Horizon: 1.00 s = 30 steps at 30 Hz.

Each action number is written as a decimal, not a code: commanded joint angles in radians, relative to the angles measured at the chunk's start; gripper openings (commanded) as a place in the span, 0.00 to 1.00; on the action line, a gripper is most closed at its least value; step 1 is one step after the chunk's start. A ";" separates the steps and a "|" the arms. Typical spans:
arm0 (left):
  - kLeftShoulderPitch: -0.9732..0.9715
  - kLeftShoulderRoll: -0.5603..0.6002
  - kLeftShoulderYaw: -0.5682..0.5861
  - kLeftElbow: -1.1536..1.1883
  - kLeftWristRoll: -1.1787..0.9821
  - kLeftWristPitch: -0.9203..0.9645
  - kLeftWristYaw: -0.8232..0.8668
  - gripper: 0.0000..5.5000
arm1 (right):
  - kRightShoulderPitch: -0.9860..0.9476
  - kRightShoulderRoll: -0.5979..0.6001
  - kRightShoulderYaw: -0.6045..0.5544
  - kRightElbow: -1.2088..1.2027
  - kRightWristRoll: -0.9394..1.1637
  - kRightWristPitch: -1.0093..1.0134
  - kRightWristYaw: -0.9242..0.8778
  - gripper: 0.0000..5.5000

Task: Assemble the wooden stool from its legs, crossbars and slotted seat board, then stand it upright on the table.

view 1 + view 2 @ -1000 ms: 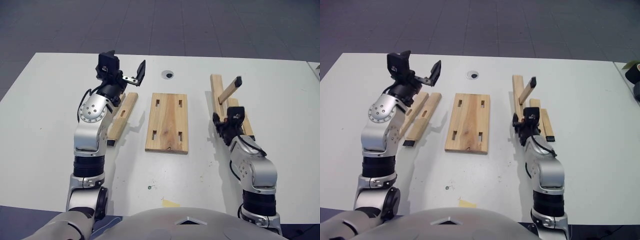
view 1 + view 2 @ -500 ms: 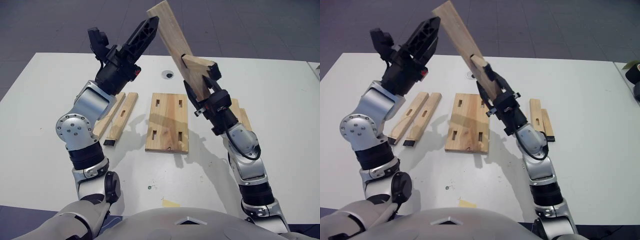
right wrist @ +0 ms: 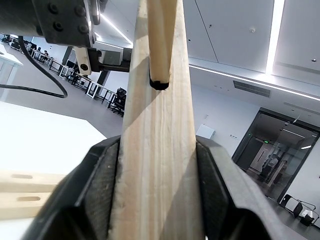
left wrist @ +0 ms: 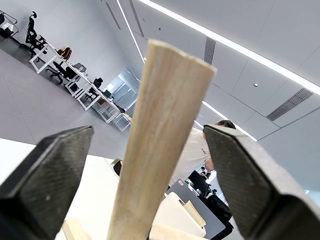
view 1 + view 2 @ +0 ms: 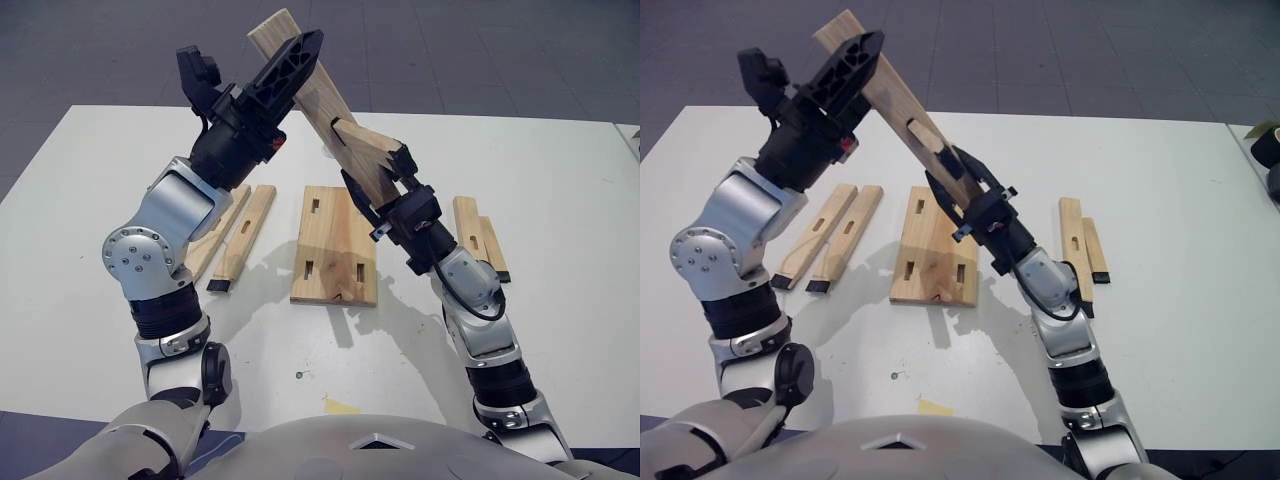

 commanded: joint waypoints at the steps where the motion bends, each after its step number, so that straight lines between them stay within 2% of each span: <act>1: 0.001 0.025 -0.028 -0.015 0.002 -0.003 -0.014 0.59 | -0.015 0.003 -0.003 -0.010 -0.006 -0.002 0.004 0.37; 10: 0.010 0.042 -0.050 -0.012 0.007 -0.023 -0.018 0.28 | -0.012 0.011 0.003 -0.015 -0.011 0.008 -0.001 0.37; 17: 0.004 0.054 -0.060 -0.014 0.011 -0.036 -0.035 0.25 | -0.016 0.014 0.001 -0.026 -0.007 0.027 0.003 0.37; 18: 0.000 0.056 -0.059 -0.016 0.026 -0.046 -0.038 0.25 | -0.016 0.017 -0.001 -0.031 -0.004 0.043 0.000 0.44; 20: -0.016 0.063 -0.051 -0.013 0.073 -0.081 -0.035 0.23 | -0.013 0.020 -0.004 -0.038 0.003 0.076 -0.002 0.49; 24: -0.087 0.109 -0.031 0.029 0.301 -0.200 -0.003 0.19 | 0.011 0.007 -0.034 0.000 0.008 0.116 -0.008 0.61; 30: -0.147 0.164 0.077 0.115 0.427 -0.298 0.016 0.19 | 0.072 -0.103 -0.091 0.086 -0.069 0.201 0.003 0.80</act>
